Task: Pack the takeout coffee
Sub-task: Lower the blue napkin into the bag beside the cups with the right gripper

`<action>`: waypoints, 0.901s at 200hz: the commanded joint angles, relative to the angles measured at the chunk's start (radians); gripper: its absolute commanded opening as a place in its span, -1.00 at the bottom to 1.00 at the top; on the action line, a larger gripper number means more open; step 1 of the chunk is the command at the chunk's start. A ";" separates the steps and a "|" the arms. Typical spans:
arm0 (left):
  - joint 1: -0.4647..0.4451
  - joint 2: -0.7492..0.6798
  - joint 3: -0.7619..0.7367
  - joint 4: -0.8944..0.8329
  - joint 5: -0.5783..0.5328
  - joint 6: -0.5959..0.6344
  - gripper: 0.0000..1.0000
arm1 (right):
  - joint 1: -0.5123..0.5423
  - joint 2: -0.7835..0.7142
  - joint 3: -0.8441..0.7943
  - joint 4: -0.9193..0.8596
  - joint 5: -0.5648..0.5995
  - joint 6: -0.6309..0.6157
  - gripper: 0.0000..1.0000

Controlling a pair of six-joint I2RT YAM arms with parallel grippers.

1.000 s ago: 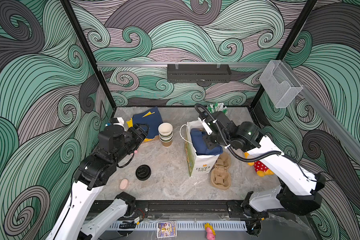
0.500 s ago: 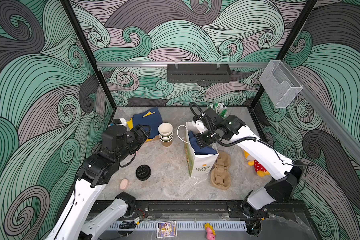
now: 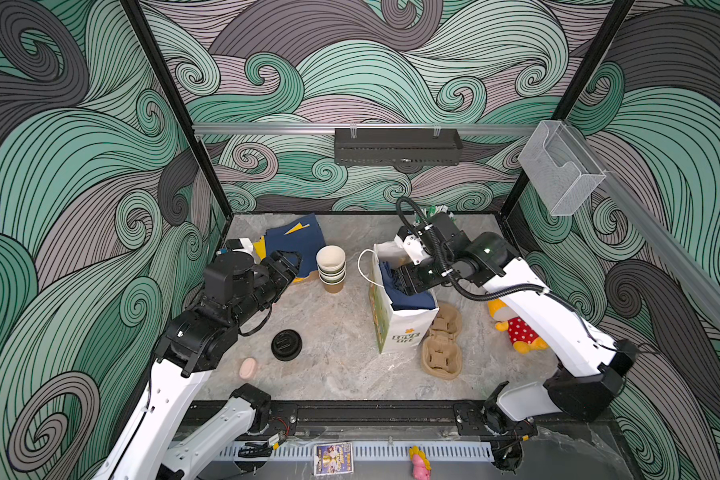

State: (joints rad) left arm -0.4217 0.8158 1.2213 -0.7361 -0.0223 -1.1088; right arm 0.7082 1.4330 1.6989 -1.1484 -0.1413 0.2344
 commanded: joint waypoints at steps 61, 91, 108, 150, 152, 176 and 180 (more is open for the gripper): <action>-0.003 0.041 0.015 0.037 0.019 0.019 0.38 | 0.006 0.073 0.003 0.052 -0.008 0.014 -0.26; -0.003 0.014 0.011 0.011 -0.010 0.017 0.38 | 0.048 0.117 -0.046 0.040 -0.028 0.031 -0.48; -0.003 -0.002 -0.001 0.007 -0.020 0.009 0.38 | 0.059 0.120 -0.103 0.044 0.009 0.058 -0.57; -0.002 -0.001 -0.013 0.007 -0.027 0.006 0.38 | 0.061 0.120 -0.203 0.079 0.062 0.116 -0.63; -0.003 0.000 -0.013 0.007 -0.026 0.007 0.38 | 0.061 0.121 -0.206 0.080 0.064 0.117 -0.63; -0.003 0.012 -0.009 0.005 -0.022 0.013 0.38 | 0.062 0.129 -0.219 0.083 0.080 0.130 -0.60; -0.003 0.013 -0.008 0.004 -0.021 0.015 0.38 | 0.062 0.129 -0.219 0.083 0.084 0.132 -0.58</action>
State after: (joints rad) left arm -0.4217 0.8169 1.2083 -0.7177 -0.0341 -1.1088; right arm 0.7700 1.5562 1.4868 -1.0779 -0.0971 0.3290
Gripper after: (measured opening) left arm 0.691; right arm 0.195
